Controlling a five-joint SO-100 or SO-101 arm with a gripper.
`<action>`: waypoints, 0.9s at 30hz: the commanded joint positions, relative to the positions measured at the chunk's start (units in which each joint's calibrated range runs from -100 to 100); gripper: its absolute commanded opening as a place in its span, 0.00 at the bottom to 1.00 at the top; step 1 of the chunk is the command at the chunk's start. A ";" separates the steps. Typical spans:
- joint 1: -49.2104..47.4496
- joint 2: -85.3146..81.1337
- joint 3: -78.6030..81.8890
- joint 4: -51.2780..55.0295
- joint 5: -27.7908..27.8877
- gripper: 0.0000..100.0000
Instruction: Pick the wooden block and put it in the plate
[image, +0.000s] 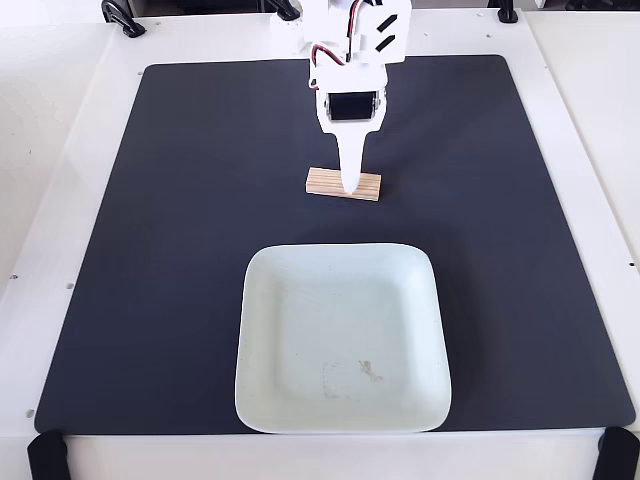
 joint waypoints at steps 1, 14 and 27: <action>-0.27 1.60 -5.57 0.29 -0.25 0.24; -0.16 4.57 -5.03 0.38 -0.20 0.25; -0.05 6.94 -3.86 -2.36 -0.20 0.24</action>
